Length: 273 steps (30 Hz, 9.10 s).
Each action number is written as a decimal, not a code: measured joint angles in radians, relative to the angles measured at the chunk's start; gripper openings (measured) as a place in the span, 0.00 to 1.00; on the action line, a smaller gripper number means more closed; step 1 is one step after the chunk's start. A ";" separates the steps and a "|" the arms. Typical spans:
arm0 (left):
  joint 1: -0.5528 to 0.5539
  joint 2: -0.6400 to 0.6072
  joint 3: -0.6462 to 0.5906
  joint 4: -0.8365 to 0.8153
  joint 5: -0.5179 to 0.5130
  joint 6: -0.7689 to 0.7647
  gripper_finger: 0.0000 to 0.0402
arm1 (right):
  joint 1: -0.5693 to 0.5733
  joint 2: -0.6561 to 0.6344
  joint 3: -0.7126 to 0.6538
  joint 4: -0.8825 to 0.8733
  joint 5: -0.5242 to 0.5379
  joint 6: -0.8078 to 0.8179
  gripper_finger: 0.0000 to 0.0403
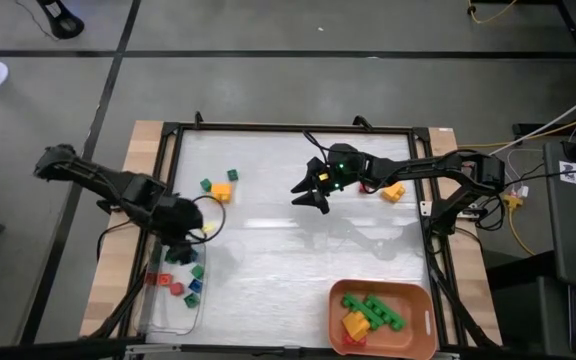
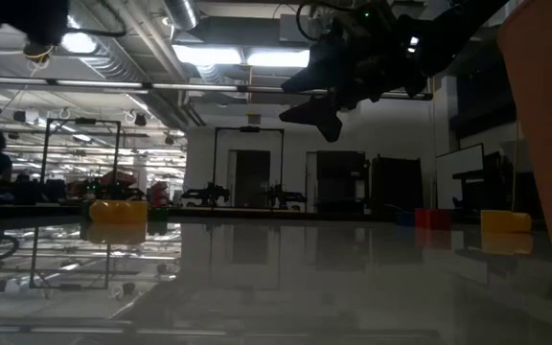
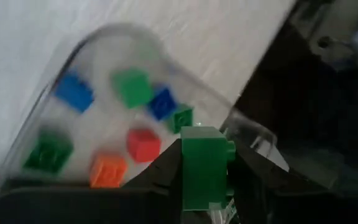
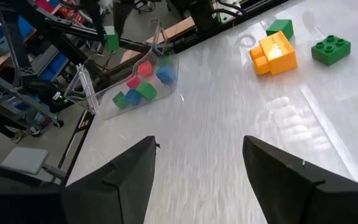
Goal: Sort blocks by size
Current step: Put the small green game piece into the transparent bin, then put the small green block into the transparent bin, then put the small red block into the transparent bin
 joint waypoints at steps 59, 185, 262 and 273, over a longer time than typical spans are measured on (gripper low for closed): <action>0.854 0.016 -0.188 0.080 -0.655 0.652 0.44 | 0.000 0.000 0.000 0.000 0.000 -0.002 0.59; -0.309 0.340 0.188 -0.137 -0.196 -0.120 0.43 | -0.137 -0.237 0.000 -1.054 0.643 0.307 0.59; -0.291 0.387 0.189 0.286 -1.145 0.513 0.42 | -0.101 -0.021 0.000 -0.633 0.255 0.406 0.34; -0.161 0.550 0.189 0.536 -1.253 0.744 0.42 | 0.060 -0.022 0.000 -0.009 0.162 0.397 0.34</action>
